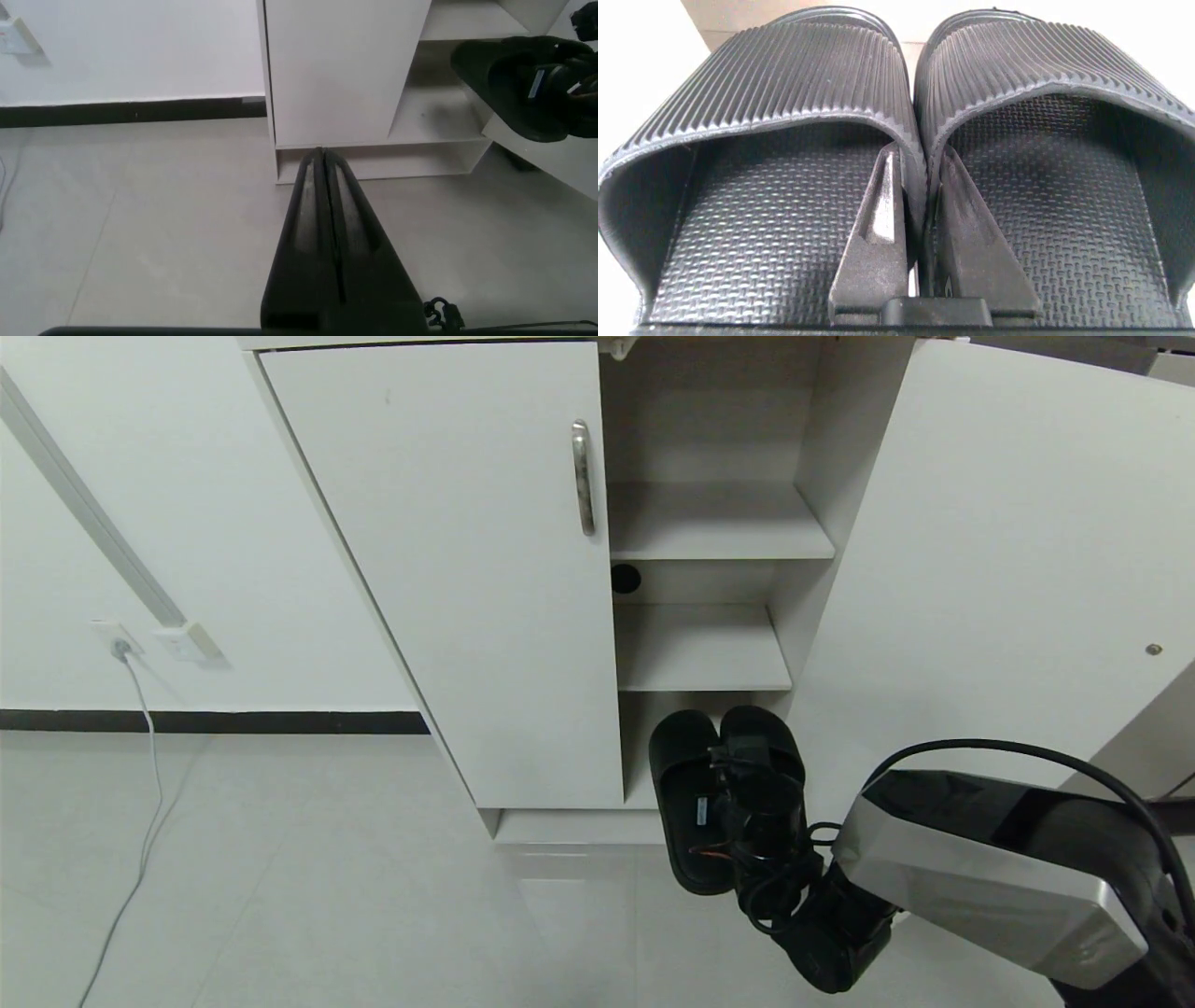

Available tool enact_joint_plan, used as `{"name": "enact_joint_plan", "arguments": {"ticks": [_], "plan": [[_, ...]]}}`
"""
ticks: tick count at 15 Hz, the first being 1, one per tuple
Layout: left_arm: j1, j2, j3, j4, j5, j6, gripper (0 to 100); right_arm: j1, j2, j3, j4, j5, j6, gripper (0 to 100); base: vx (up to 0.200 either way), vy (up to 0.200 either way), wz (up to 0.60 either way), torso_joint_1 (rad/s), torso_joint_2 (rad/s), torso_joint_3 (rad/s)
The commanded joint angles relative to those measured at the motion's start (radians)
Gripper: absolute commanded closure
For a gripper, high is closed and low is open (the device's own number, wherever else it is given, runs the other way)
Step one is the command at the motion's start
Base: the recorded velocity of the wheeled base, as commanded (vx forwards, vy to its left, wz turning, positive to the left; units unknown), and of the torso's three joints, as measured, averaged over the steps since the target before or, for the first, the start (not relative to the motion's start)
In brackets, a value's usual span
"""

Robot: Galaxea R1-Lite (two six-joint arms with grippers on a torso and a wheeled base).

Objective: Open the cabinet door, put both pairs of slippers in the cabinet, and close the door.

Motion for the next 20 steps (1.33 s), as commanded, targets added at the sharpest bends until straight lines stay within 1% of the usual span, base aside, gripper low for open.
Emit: {"name": "enact_joint_plan", "arguments": {"ticks": [1, 4, 10, 20], "plan": [[0.0, 0.001, 0.0, 0.0, 0.0, -0.001, 100, 0.001, 0.001, -0.001, -0.021, -0.001, -0.014, 100, 0.0, 0.0, 0.0, 0.0, 0.0, 0.0], [0.0, 0.001, 0.0, 0.0, 0.0, -0.001, 100, 0.001, -0.002, 0.0, -0.085, 0.001, -0.067, 100, 0.0, 0.0, 0.0, 0.0, 0.0, 0.0], [0.0, 0.001, 0.0, 0.0, 0.0, -0.001, 100, 0.002, -0.013, 0.002, -0.08, 0.001, -0.07, 100, 0.0, 0.0, 0.0, 0.0, 0.0, 0.0], [0.0, 0.001, 0.0, 0.0, 0.0, -0.001, 100, 0.002, -0.013, 0.002, -0.077, 0.001, -0.07, 100, 0.2, 0.0, 0.0, 0.002, 0.0, 0.0]]}}
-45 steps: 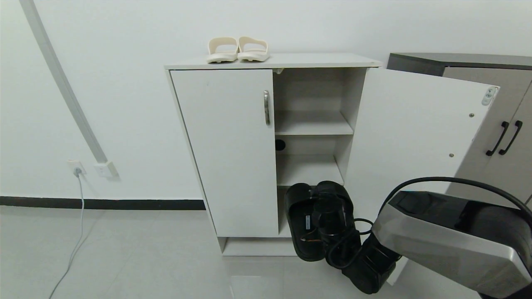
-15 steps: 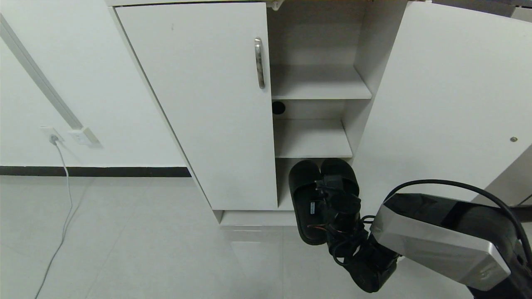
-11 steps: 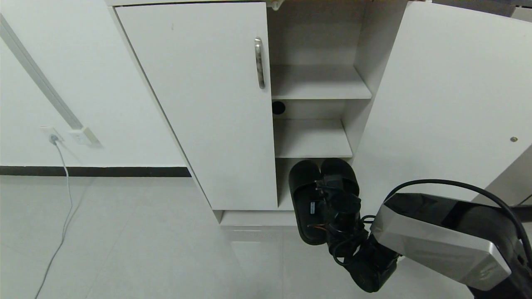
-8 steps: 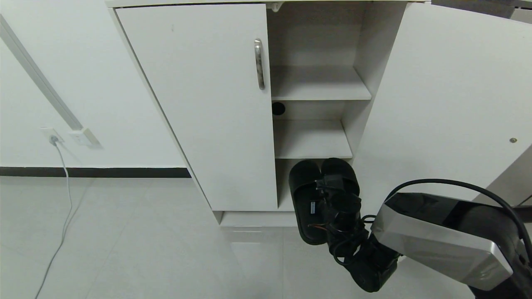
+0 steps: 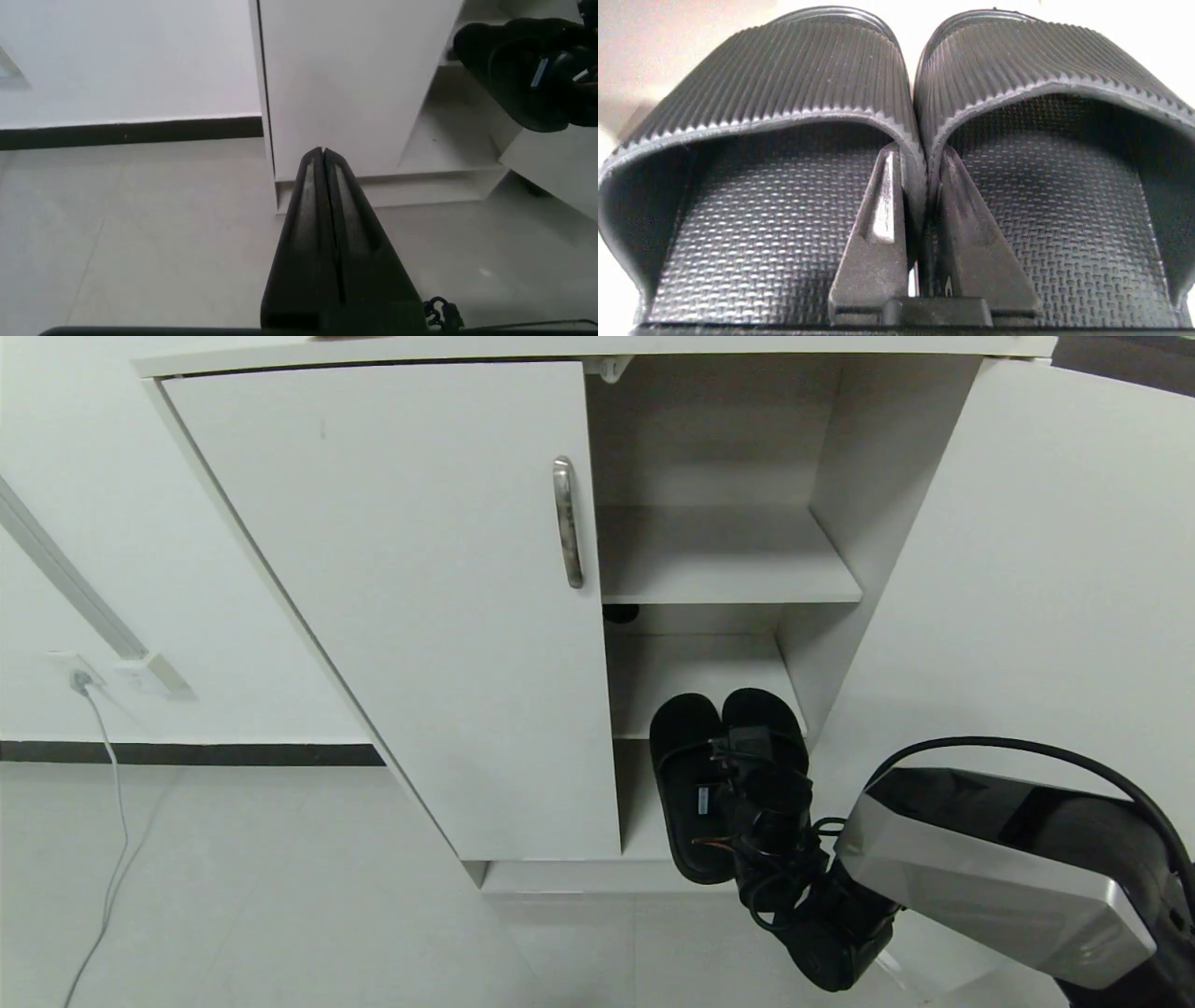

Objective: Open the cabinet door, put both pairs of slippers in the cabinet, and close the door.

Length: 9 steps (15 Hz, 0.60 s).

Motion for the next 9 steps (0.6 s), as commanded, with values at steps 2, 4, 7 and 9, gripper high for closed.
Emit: {"name": "enact_joint_plan", "arguments": {"ticks": [2, 4, 7, 9], "plan": [[0.0, 0.001, 0.0, 0.0, -0.001, 0.0, 100, 0.0, 0.0, 0.0, -0.001, 0.0, 0.0, 100, 0.2, 0.0, 0.0, 0.0, 0.0, 0.002], [0.0, 0.001, 0.0, 0.0, -0.001, 0.0, 100, 0.0, 0.0, 0.001, -0.001, 0.0, 0.0, 100, 0.0, 0.0, 0.0, 0.0, 0.0, 0.0], [0.0, 0.001, 0.0, 0.0, -0.001, -0.002, 100, -0.003, 0.006, -0.003, 0.012, 0.003, 0.0, 100, 0.0, 0.0, 0.0, 0.0, 0.0, 0.0], [0.0, 0.001, 0.0, 0.0, -0.001, 0.0, 100, -0.026, 0.023, -0.069, 0.081, 0.006, 0.007, 100, 0.0, 0.0, 0.0, 0.0, 0.0, 0.0]]}}
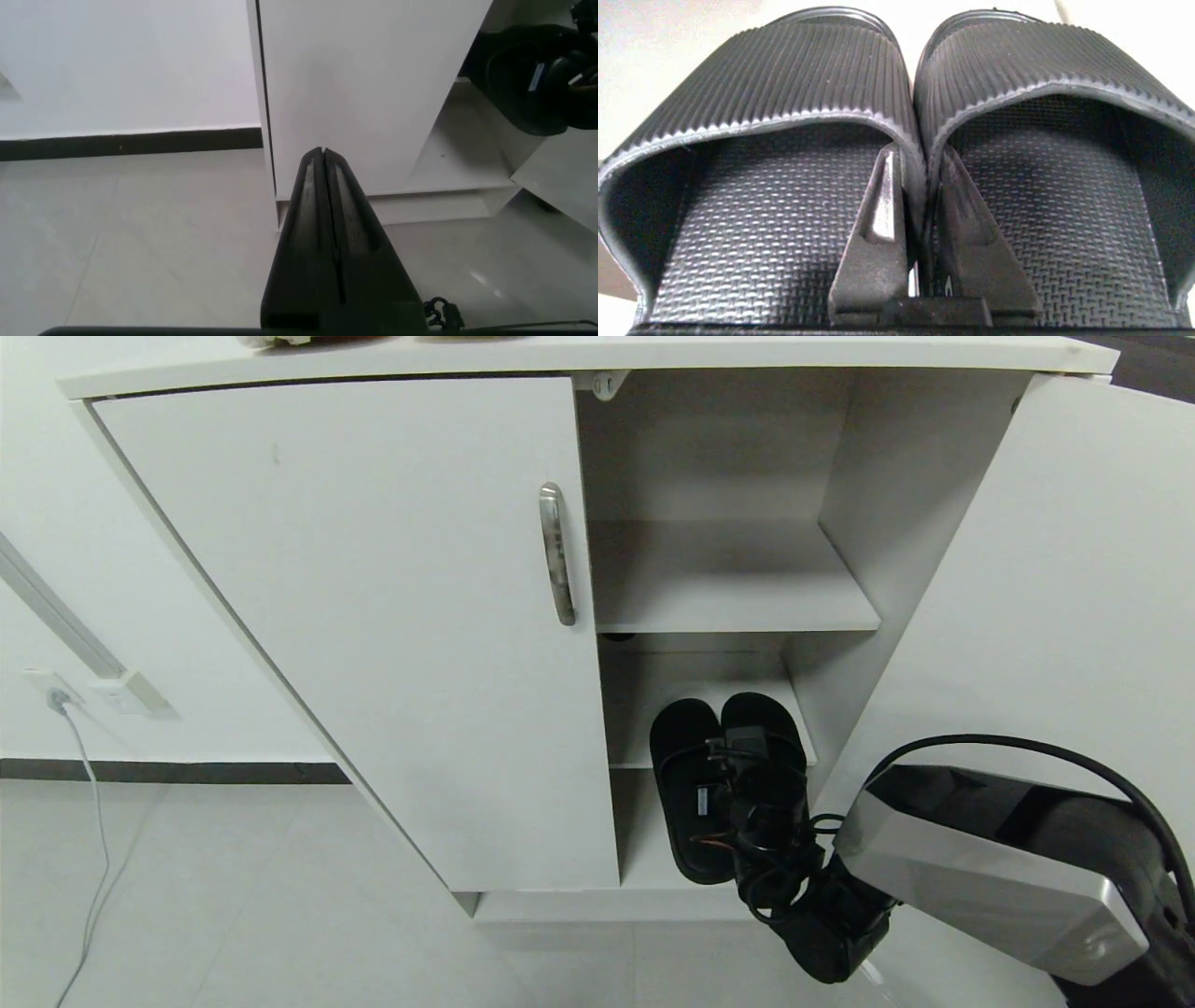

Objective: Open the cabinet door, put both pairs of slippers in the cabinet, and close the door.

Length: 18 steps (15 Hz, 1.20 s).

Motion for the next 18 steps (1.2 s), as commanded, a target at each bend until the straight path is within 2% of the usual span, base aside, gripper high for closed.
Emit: {"name": "enact_joint_plan", "arguments": {"ticks": [1, 5, 7, 14, 18], "plan": [[0.0, 0.001, 0.0, 0.0, 0.0, 0.0, 100, -0.019, 0.018, -0.071, 0.054, 0.001, 0.009, 100, 0.0, 0.0, 0.0, 0.0, 0.0, 0.0], [0.0, 0.001, 0.0, 0.0, 0.001, 0.0, 100, -0.044, 0.044, -0.208, 0.208, 0.004, 0.058, 100, 0.0, 0.0, 0.0, 0.0, 0.0, 0.0], [0.0, 0.001, 0.0, 0.0, 0.001, 0.0, 100, -0.065, 0.05, -0.293, 0.309, 0.044, 0.097, 100, 0.0, 0.0, 0.0, 0.0, 0.0, 0.0], [0.0, 0.001, 0.002, 0.0, 0.004, 0.0, 100, -0.092, 0.09, -0.527, 0.493, 0.047, 0.098, 100, 0.0, 0.0, 0.0, 0.0, 0.0, 0.0], [0.0, 0.001, 0.002, 0.0, 0.006, -0.001, 100, -0.112, 0.148, -0.652, 0.55, 0.065, 0.097, 100, 0.0, 0.0, 0.0, 0.0, 0.0, 0.0]]}}
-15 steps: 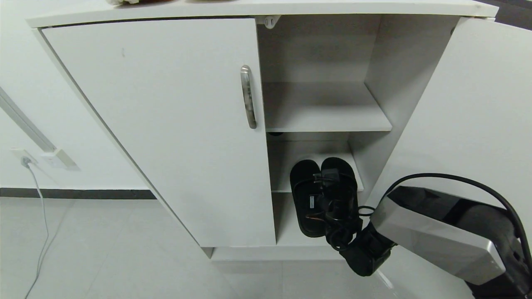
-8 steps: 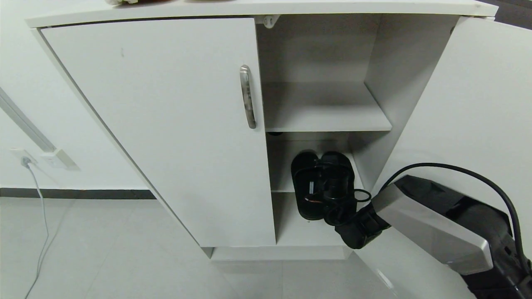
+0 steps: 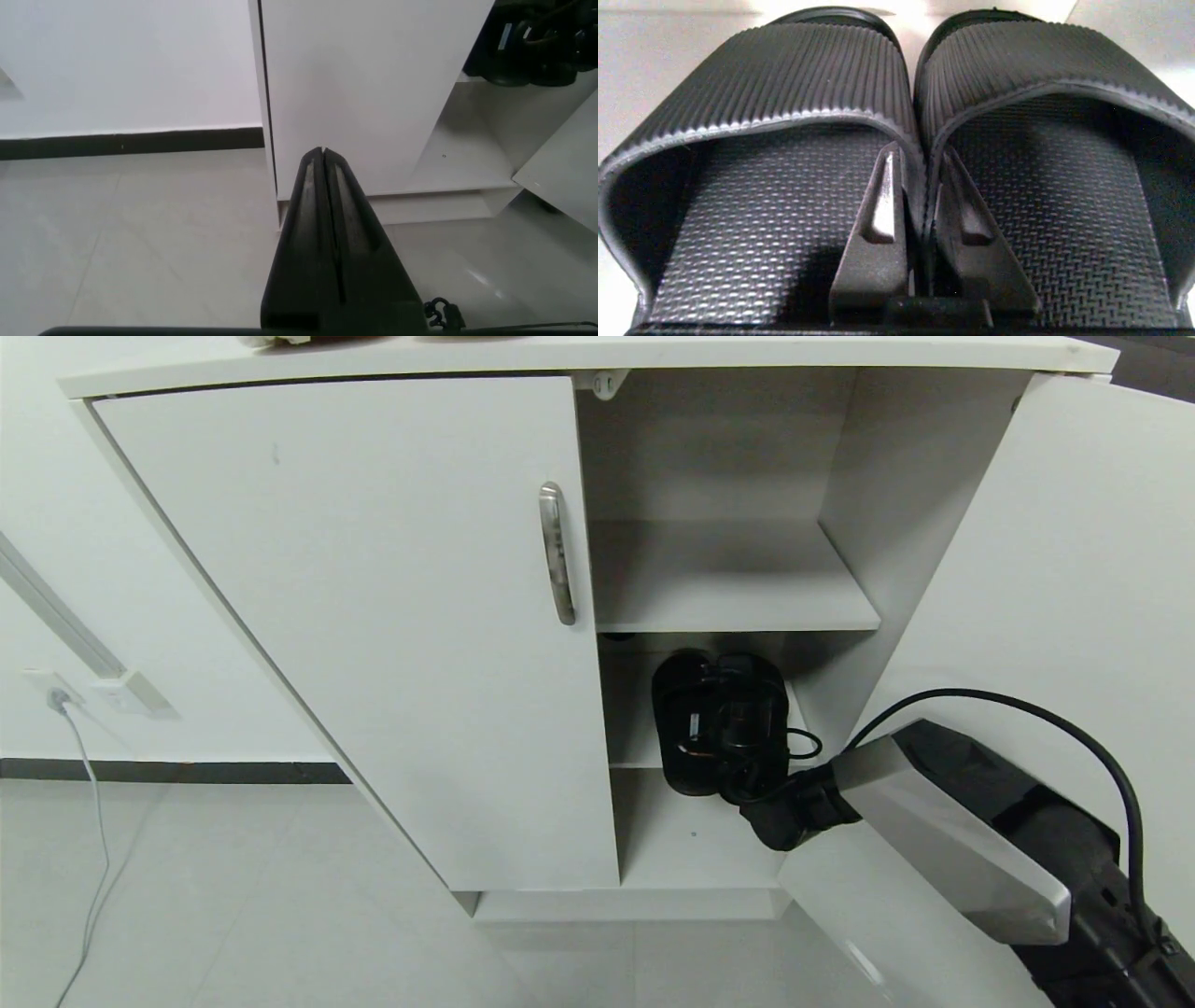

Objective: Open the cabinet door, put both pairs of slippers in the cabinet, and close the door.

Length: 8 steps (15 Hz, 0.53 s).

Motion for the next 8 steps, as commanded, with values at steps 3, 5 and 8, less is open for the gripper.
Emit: {"name": "enact_joint_plan", "arguments": {"ticks": [3, 5, 8], "plan": [[0.0, 0.001, 0.001, 0.0, 0.0, 0.0, 100, -0.011, 0.054, -0.08, 0.008, 0.002, -0.008, 100, 0.0, 0.0, 0.0, 0.0, 0.0, 0.0], [0.0, 0.001, 0.001, 0.0, 0.0, 0.0, 100, -0.014, 0.056, -0.088, 0.014, 0.002, -0.008, 100, 0.0, 0.0, 0.0, 0.0, 0.0, 0.0], [0.0, 0.001, 0.0, 0.0, 0.0, 0.0, 100, -0.014, 0.056, -0.086, 0.016, 0.002, -0.008, 100, 0.0, 0.0, 0.0, 0.0, 0.0, 0.0]]}}
